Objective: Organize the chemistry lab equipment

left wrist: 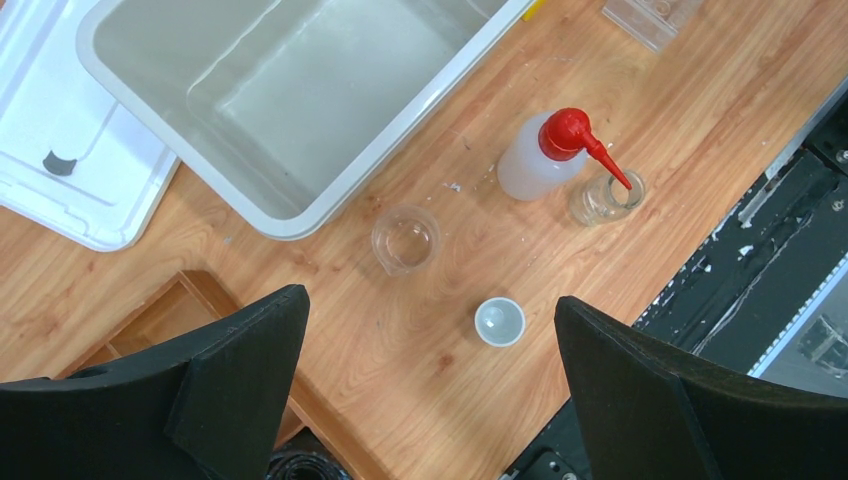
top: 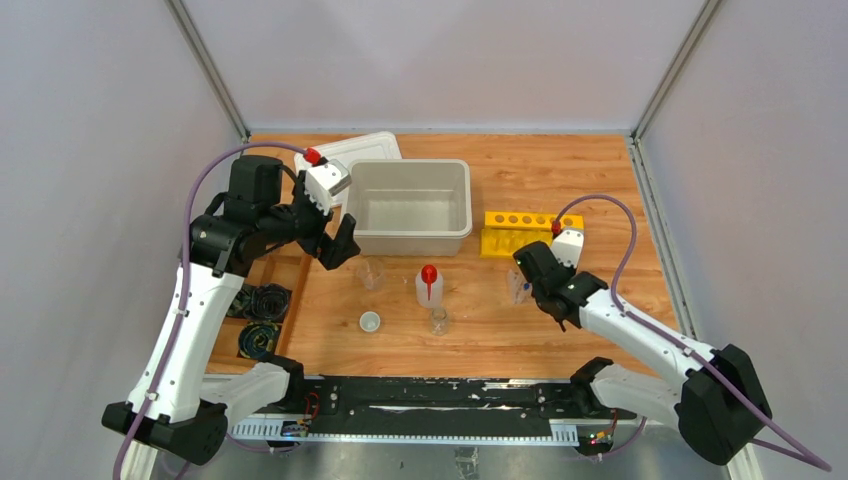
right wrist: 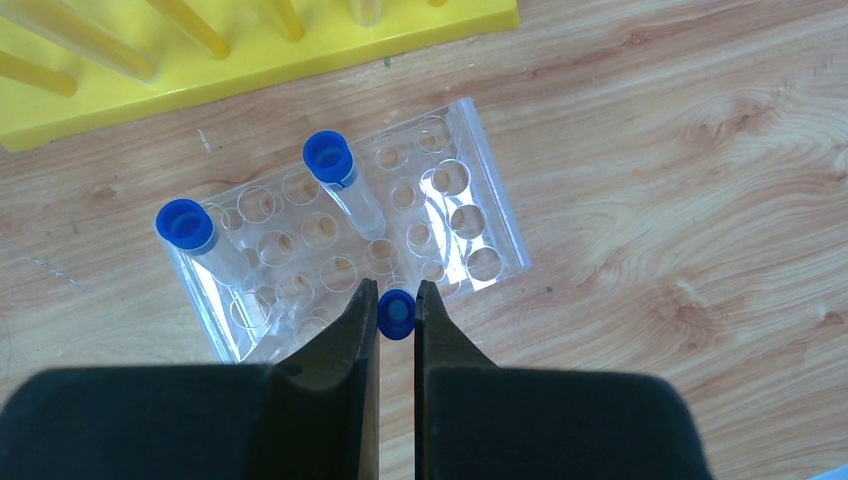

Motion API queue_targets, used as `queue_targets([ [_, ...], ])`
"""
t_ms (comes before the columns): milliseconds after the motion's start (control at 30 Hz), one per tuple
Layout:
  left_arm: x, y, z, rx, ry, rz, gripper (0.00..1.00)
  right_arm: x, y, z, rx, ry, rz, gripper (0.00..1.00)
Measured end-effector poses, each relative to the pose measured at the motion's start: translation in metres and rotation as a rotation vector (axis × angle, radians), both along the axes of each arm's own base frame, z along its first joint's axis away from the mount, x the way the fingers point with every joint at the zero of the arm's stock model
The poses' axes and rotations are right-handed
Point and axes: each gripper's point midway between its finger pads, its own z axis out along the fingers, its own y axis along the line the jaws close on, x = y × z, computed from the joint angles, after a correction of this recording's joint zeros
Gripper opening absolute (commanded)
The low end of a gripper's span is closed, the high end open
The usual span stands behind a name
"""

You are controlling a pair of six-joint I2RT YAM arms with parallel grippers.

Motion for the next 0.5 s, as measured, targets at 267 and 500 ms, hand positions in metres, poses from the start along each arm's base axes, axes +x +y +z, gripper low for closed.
queue_targets([
  [267, -0.0007, 0.0006, 0.0012, 0.000, -0.005, 0.002, 1.00, -0.0027, -0.0002, -0.0030, 0.023, -0.015, -0.002, 0.08],
  [500, -0.0006, 0.0008, 0.0011, 0.000, -0.006, 0.003, 1.00, -0.0029, 0.0034, -0.0079, 0.059, -0.019, -0.015, 0.49],
])
